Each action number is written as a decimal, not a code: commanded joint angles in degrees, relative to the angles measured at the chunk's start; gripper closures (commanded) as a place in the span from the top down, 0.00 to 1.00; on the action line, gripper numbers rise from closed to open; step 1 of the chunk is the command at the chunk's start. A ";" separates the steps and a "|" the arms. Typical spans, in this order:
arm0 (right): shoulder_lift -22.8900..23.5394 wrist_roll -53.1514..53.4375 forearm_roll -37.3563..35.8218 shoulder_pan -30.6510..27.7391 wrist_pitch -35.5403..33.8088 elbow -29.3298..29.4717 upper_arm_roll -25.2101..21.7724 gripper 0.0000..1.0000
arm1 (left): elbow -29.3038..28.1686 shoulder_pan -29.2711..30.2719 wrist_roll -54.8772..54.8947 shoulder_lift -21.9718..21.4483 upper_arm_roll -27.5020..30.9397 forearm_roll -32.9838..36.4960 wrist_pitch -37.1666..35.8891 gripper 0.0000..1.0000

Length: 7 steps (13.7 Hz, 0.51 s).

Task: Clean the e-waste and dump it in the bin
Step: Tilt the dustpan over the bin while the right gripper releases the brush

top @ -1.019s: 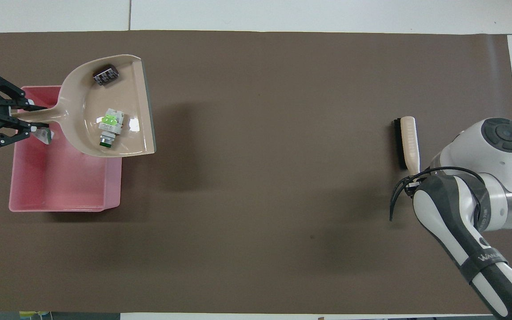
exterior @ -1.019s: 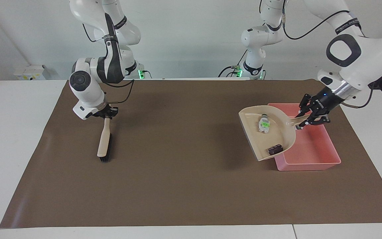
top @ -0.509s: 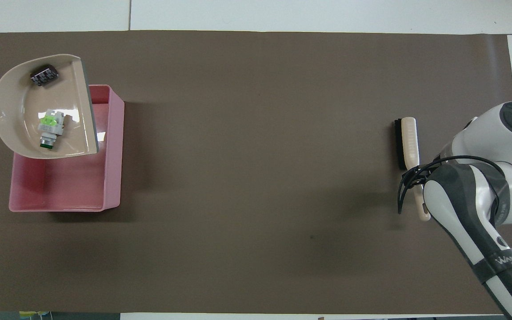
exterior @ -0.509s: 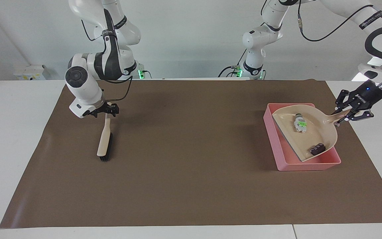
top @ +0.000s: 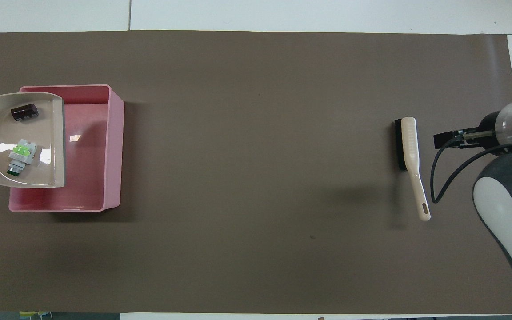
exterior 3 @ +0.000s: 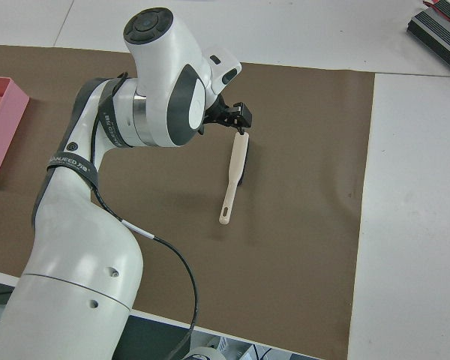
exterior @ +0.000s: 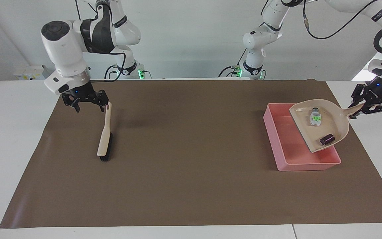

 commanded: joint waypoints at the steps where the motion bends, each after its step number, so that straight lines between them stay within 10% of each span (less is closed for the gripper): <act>1: 0.00 1.38 0.83 -0.92 -7.17 6.99 0.24 1.00 | 1.94 -3.58 0.31 0.53 -0.15 6.81 -1.35 0.00; 7: 2.28 7.37 2.77 1.87 -23.28 18.70 -4.23 1.00 | -0.51 -7.90 -3.73 -2.54 -0.06 15.61 -0.48 0.00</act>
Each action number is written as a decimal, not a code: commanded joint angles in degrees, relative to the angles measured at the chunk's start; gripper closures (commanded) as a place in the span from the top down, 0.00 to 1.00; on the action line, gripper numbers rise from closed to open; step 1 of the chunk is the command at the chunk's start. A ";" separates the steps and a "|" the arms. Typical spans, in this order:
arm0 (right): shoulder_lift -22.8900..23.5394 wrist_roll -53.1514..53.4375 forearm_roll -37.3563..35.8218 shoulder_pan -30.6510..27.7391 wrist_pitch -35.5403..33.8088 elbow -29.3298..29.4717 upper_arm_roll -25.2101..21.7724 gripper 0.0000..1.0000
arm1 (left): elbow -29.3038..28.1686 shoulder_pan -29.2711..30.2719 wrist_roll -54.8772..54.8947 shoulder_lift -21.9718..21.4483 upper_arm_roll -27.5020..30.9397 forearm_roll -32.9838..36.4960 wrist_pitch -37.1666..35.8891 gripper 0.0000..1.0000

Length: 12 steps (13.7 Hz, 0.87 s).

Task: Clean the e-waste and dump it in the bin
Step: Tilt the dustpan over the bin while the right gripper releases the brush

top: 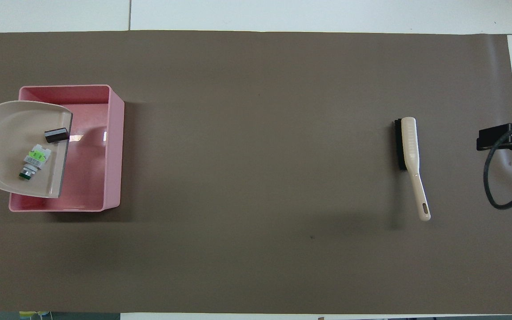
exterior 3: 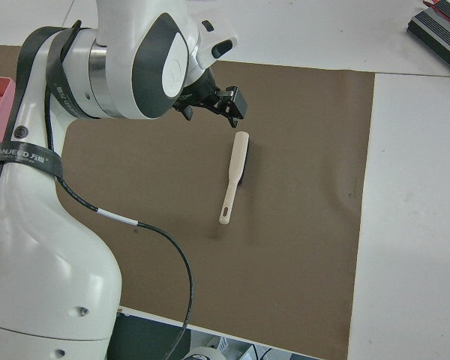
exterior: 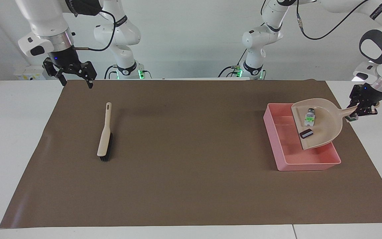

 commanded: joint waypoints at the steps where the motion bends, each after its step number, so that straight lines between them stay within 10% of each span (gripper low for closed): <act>1: 3.42 0.90 0.97 3.02 -3.63 5.05 -4.32 1.00 | -0.59 -1.85 -3.58 -1.78 0.34 4.86 -0.39 0.00; 12: 2.90 0.28 0.71 4.43 -3.02 4.79 -5.75 1.00 | 1.69 -4.93 -5.17 -4.85 -1.15 3.86 -3.55 0.00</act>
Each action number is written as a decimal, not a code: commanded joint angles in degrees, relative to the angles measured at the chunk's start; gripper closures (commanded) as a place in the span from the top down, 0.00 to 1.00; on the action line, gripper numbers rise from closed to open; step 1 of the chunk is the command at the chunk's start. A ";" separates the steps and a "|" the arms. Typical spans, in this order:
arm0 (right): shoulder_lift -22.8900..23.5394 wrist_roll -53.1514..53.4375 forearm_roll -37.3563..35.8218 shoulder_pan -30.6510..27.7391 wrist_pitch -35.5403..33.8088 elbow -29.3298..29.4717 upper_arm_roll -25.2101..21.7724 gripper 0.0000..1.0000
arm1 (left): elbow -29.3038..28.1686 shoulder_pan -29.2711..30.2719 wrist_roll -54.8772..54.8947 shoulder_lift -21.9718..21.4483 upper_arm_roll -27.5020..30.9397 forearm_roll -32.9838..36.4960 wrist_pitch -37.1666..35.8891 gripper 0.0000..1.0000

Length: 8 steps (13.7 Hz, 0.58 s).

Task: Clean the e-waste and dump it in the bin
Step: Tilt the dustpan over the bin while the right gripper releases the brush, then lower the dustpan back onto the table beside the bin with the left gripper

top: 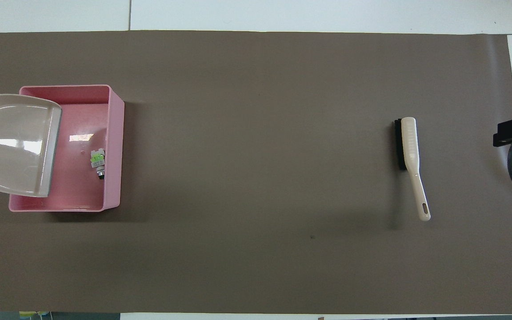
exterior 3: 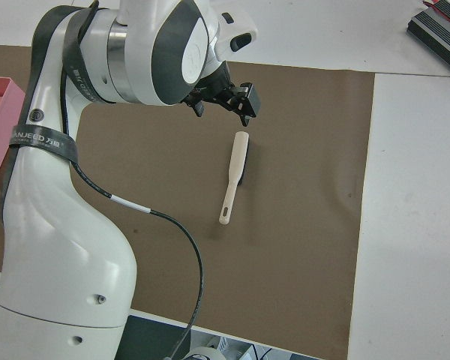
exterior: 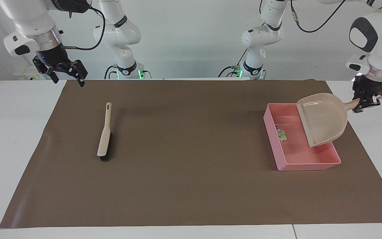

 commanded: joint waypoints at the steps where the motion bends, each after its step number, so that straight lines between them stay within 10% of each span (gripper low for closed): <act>1: 0.07 0.08 0.57 0.41 -0.63 0.95 -0.01 1.00 | 1.08 -0.71 -0.83 -0.72 0.00 -5.15 -1.71 0.00; 8: 0.25 -1.24 4.79 0.49 -0.81 1.22 -0.10 1.00 | -1.19 -2.45 -2.40 -1.42 0.00 -17.30 0.30 0.00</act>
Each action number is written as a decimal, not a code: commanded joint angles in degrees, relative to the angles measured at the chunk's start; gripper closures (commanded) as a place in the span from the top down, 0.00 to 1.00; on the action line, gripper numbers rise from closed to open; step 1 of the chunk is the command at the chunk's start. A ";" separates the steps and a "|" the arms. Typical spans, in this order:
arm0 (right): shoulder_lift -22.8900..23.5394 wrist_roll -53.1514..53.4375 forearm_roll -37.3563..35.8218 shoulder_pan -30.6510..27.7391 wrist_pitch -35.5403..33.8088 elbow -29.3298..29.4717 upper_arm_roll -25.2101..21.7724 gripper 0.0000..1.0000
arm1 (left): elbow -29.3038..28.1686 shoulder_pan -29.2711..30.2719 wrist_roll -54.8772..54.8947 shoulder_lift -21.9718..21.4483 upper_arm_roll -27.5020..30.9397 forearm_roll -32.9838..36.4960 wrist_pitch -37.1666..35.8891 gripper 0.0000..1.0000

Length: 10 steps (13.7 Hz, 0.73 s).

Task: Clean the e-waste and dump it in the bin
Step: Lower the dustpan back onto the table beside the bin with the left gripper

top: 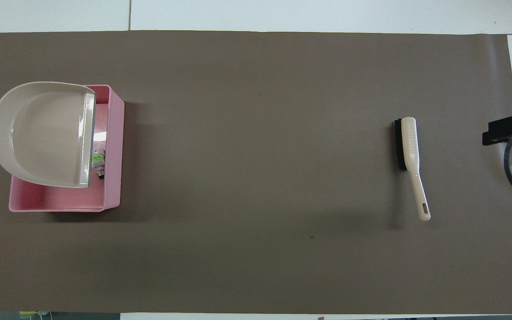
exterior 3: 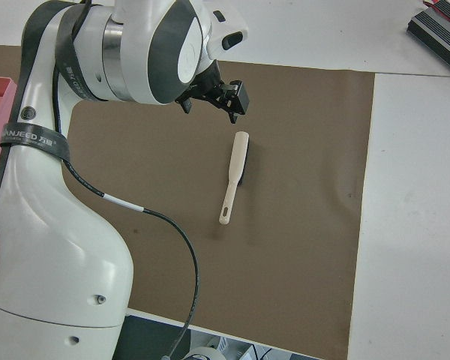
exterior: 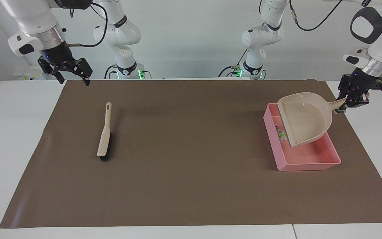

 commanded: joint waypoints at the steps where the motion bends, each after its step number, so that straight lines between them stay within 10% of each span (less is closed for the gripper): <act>1: 0.08 -0.89 1.09 -0.10 -0.54 0.24 -0.02 1.00 | -5.00 -3.40 -3.37 -2.41 -0.31 -2.71 3.76 0.00; 10: -0.01 -1.07 0.66 -0.45 -0.54 -0.12 -0.11 1.00 | -18.99 -15.10 -14.10 -0.75 -0.31 -11.68 17.49 0.00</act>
